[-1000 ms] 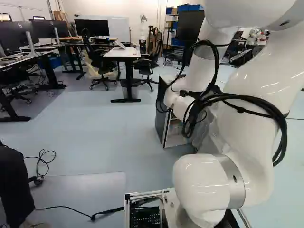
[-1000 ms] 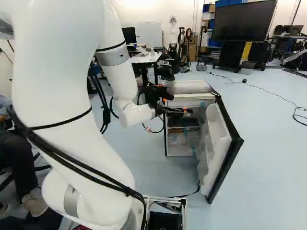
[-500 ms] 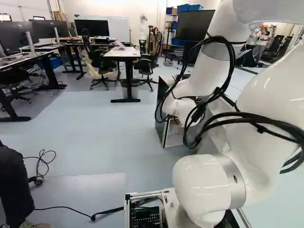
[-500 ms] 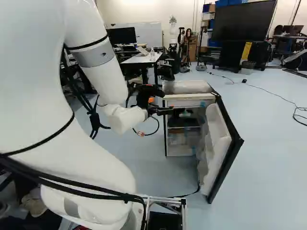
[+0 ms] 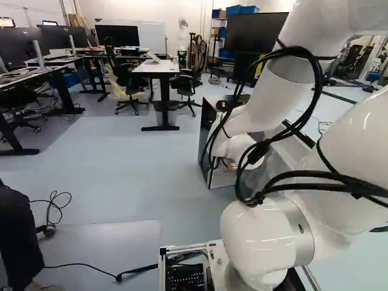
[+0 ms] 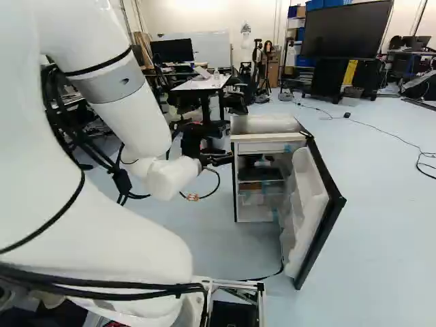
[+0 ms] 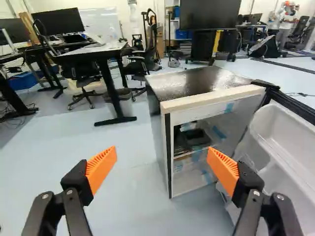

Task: Open the fridge door

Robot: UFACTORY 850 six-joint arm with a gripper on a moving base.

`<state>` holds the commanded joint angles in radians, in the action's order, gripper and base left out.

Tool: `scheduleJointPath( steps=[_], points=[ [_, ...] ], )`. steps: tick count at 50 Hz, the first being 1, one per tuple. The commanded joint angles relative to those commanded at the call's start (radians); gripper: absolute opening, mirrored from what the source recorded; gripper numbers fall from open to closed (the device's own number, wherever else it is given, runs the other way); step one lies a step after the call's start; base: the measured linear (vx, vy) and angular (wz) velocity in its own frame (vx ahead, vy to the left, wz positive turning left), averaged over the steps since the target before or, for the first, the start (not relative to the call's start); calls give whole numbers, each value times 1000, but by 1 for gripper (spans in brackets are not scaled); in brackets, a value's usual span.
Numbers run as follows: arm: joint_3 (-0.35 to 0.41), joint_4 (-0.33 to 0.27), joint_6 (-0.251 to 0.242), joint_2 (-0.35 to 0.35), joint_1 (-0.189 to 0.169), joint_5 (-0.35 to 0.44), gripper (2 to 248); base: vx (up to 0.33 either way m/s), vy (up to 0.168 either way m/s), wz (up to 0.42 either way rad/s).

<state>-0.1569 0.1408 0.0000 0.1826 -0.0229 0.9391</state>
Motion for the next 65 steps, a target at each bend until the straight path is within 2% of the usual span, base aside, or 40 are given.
scheduleJointPath(
  steps=[28, 44, 65],
  points=[
    [56, -114, 0, 78, 19, -54, 247, 0, 0, 0],
    [69, -139, 0, 95, 23, -65, 247, 0, 0, 0],
    [70, -141, 0, 97, 23, -66, 247, 0, 0, 0]
  ],
)
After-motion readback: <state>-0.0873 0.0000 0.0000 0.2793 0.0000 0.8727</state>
